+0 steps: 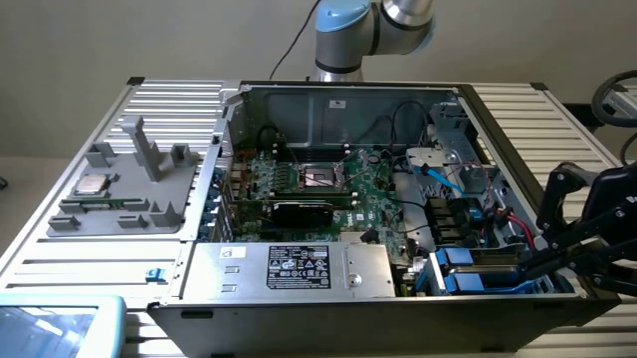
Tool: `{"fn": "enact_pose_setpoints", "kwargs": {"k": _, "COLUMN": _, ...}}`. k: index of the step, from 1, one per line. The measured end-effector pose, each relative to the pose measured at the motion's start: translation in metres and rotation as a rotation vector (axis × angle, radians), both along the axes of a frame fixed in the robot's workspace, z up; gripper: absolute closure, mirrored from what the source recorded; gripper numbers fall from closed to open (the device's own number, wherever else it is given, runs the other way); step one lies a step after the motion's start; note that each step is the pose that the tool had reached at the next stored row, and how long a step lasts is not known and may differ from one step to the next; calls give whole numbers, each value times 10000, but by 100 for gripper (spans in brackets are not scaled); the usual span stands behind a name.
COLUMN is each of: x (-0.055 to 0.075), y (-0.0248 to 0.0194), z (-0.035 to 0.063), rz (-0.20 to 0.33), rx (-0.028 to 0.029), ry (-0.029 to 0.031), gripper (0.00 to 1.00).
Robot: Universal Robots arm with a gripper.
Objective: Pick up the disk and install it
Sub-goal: 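Insert the first disk wire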
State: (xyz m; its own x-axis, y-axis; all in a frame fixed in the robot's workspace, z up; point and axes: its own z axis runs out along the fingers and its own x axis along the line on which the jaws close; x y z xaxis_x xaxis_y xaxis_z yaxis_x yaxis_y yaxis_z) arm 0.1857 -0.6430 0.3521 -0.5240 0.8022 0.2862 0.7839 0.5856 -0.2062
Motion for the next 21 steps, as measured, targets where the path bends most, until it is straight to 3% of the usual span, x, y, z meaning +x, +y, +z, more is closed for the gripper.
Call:
{"fn": "enact_pose_setpoints", "kwargs": {"k": 3, "x": 0, "y": 0, "z": -1, "rz": -28, "rx": -432, "ry": 91, "gripper": 84}}
{"fn": "enact_pose_setpoints", "kwargs": {"k": 4, "x": -1, "y": 0, "z": -1, "rz": -33, "rx": -457, "ry": 94, "gripper": 84}}
{"fn": "enact_pose_setpoints", "kwargs": {"k": 18, "x": 0, "y": 3, "z": -1, "rz": -32, "rx": -461, "ry": 95, "gripper": 84}}
{"fn": "enact_pose_setpoints", "kwargs": {"k": 19, "x": 0, "y": 9, "z": 0, "rz": -34, "rx": -503, "ry": 96, "gripper": 84}}
{"fn": "enact_pose_setpoints", "kwargs": {"k": 21, "x": 1, "y": 28, "z": -1, "rz": -33, "rx": -637, "ry": 95, "gripper": 84}}
